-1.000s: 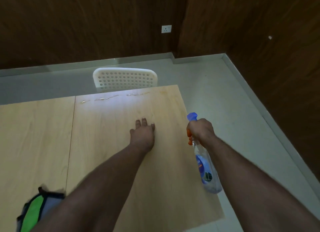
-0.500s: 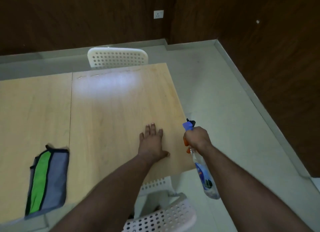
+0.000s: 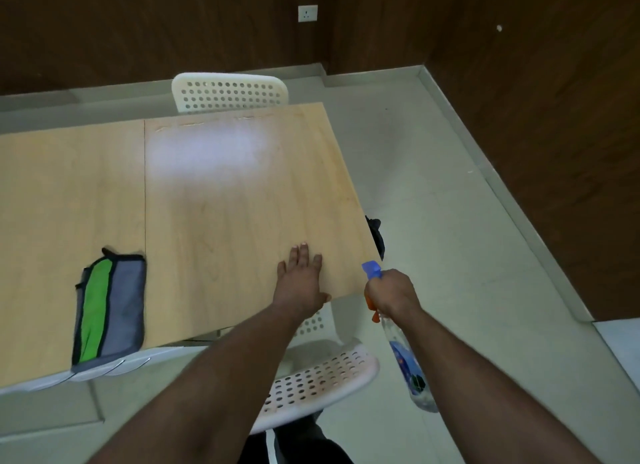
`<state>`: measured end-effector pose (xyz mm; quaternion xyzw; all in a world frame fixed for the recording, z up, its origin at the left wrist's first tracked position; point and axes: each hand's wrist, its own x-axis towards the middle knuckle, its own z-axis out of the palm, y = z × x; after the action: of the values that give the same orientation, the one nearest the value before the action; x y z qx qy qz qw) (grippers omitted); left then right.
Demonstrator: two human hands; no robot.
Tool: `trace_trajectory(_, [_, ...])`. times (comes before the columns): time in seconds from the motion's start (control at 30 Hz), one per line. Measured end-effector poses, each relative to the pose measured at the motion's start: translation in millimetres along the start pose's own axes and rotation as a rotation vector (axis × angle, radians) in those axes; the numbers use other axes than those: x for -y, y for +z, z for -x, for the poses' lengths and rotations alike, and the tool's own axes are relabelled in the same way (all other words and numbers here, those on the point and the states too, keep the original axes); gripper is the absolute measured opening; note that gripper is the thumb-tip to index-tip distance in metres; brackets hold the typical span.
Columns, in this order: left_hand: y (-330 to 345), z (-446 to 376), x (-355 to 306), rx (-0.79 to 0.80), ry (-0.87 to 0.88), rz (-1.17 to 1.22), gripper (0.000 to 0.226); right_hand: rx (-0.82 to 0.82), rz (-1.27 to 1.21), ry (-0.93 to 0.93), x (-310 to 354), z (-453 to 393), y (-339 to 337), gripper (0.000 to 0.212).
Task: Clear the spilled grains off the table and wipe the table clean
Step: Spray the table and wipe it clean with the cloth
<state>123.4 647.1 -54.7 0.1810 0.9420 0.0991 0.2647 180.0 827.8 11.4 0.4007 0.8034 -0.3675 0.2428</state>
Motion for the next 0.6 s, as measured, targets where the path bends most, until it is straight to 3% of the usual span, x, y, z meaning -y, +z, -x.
trace_trajectory(0.27, [7,32,45,-0.055,-0.008,0.042,0.098,0.065,0.271,-0.196,22,34,53,0.018])
trace_trajectory(0.6, [-6,73,149,-0.151,-0.176,0.12,0.102,0.248,0.463,-0.383,91,69,141,0.02])
